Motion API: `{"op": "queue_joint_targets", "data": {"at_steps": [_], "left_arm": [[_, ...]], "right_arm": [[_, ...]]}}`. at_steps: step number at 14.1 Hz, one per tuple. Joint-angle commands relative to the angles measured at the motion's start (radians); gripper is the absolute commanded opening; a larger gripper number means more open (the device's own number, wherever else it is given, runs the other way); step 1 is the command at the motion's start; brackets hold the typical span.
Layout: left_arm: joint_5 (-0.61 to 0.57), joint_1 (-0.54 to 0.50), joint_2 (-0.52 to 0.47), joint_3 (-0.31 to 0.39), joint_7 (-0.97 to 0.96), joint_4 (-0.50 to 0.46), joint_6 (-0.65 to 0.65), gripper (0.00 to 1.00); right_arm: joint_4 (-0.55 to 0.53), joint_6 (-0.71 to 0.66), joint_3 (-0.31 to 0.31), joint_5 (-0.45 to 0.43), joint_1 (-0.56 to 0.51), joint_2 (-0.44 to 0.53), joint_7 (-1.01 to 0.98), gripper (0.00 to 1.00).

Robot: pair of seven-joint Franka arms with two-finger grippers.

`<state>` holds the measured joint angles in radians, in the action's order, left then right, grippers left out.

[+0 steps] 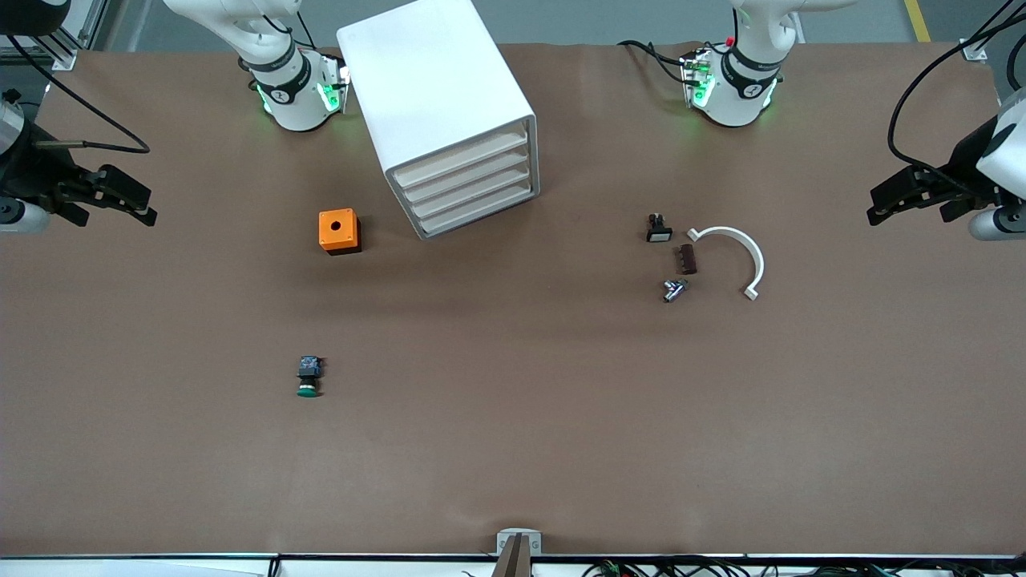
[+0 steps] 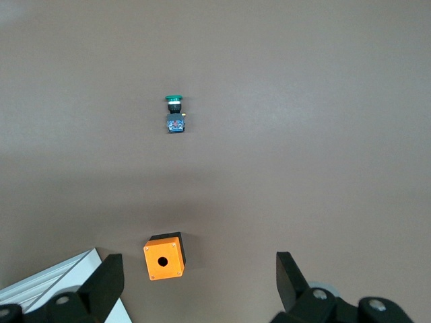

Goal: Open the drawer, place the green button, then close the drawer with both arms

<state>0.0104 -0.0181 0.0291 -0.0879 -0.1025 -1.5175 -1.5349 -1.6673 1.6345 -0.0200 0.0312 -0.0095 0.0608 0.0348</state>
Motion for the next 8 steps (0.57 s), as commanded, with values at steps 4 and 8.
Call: {"op": "queue_joint_targets", "data": {"at_steps": [4,8], "left_arm": [[-0.023,-0.006,0.002,-0.006,0.017,0.010,0.012,1.00],[-0.006,-0.010,0.002,-0.004,0.011,0.008,0.022,1.00]], "right_arm": [[-0.020,-0.002,-0.005,0.013,-0.006,0.024,-0.010,1.00],[-0.020,-0.016,-0.003,0.013,-0.007,0.022,-0.010,1.00]]}}
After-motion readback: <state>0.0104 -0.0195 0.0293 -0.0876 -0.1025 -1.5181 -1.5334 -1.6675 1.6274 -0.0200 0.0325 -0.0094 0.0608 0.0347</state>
